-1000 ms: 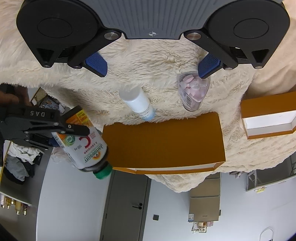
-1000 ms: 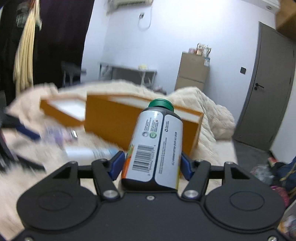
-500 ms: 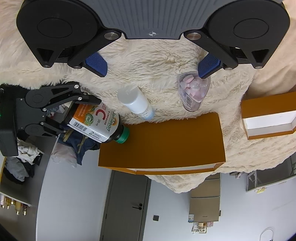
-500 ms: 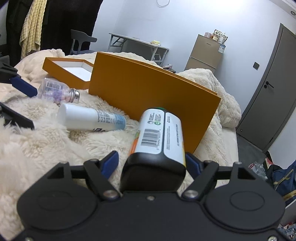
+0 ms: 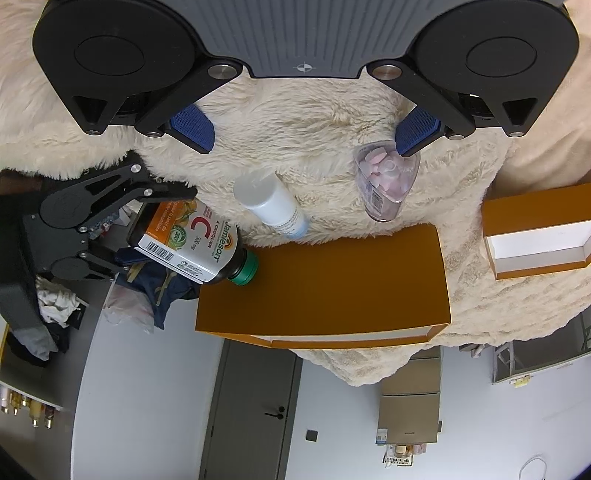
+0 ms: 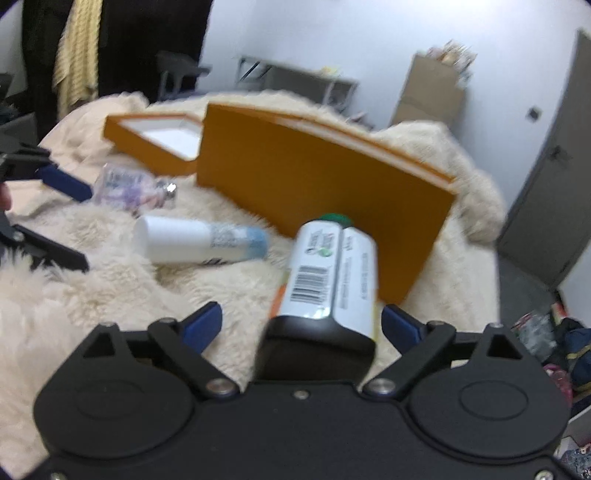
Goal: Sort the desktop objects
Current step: 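Lift the vitamin C bottle with the right tool over the tall orange box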
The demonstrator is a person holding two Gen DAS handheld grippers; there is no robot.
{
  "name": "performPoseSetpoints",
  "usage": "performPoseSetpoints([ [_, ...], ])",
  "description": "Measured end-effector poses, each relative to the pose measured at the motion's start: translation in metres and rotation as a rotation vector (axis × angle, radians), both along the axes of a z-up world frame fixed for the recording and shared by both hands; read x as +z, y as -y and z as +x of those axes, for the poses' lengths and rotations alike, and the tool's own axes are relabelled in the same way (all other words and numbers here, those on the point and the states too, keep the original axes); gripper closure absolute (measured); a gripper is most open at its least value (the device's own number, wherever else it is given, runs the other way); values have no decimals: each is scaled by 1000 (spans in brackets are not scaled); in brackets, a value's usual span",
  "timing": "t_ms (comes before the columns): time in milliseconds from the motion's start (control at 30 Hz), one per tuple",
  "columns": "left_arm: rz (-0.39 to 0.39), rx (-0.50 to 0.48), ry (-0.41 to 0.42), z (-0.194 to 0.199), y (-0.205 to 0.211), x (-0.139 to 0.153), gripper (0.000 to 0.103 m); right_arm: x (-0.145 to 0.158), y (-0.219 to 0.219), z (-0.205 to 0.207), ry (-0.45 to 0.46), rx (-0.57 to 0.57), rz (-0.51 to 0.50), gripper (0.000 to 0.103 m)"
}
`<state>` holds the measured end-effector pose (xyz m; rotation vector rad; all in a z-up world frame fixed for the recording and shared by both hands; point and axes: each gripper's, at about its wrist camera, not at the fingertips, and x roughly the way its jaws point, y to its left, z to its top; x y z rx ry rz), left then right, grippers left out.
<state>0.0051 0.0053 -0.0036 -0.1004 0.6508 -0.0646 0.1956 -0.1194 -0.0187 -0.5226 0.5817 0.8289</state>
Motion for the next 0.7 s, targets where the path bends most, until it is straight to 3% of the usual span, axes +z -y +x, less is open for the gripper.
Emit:
performPoseSetpoints([
  [67,2,0,-2,1,0,1,0,3,-2,8,-42,18,-19,16],
  [133,2,0,-2,1,1,1,0,5,-2,15,-71,22,-25,25],
  [167,1,0,-1,1,1,1,0,6,-1,19,-82,19,-28,37],
  [200,0,-1,-2,1,1,1,0,7,0,21,-86,15,-36,40],
  [433,-24,-4,1,0,-4,1,0,10,4,31,-119,62,-71,42],
  [533,-32,-5,2,0,-6,1,0,27,10,42,-167,53,-2,46],
  [700,-33,-6,2,1,-7,1,0,77,31,55,-210,48,204,47],
])
